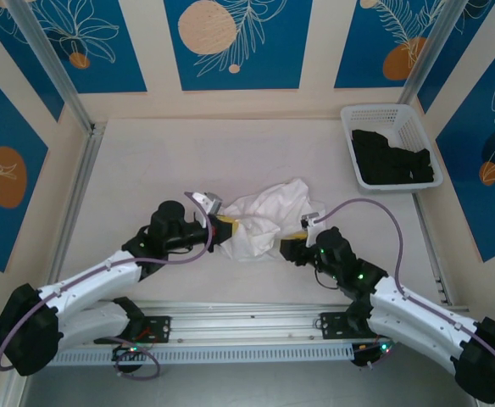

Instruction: Fold the inside-out t-shirt

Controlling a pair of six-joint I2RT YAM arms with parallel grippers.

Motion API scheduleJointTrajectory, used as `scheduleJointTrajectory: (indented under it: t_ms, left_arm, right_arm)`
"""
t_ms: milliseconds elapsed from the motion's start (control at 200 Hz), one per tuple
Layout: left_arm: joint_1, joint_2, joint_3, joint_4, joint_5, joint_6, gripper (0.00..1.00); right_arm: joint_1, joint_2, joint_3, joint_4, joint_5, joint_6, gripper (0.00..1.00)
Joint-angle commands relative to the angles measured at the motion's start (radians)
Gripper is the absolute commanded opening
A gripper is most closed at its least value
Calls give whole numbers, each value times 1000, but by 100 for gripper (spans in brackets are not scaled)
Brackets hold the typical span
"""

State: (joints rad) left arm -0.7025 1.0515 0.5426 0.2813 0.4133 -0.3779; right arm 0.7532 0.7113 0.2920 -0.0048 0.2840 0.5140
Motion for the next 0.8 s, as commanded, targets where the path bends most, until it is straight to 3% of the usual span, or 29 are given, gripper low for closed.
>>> scheduleJointTrajectory:
  t_ms: [0,95,300,495,530,600,655,715,795]
  left_arm:
    - [3,12,-8,50,57,30,0]
    - [2,16,-9,52,53,22,0]
    - [2,10,-7,41,57,22,0]
    - [1,9,-8,27,47,30,0]
    - [1,9,-9,22,37,31,0]
    - [2,0,-8,-4,-15,31,0]
    - [2,-12,-7,-46,-90,34,0]
    - [2,-28,-3,-106,-206,37,0]
    - [7,-41,2,-162,-331,42,0]
  right_arm:
    - [11,87,74,53,-93,-101,50]
    - [47,184,108,111,-110,-133,57]
    - [122,340,198,156,29,-273,65]
    - [133,447,260,195,128,-380,66]
    - [132,461,270,203,135,-393,62]
    - [122,472,301,189,117,-405,37]
    - [105,458,317,169,65,-399,22]
    - [65,427,328,152,-43,-366,10]
    - [-22,397,342,137,-271,-281,3]
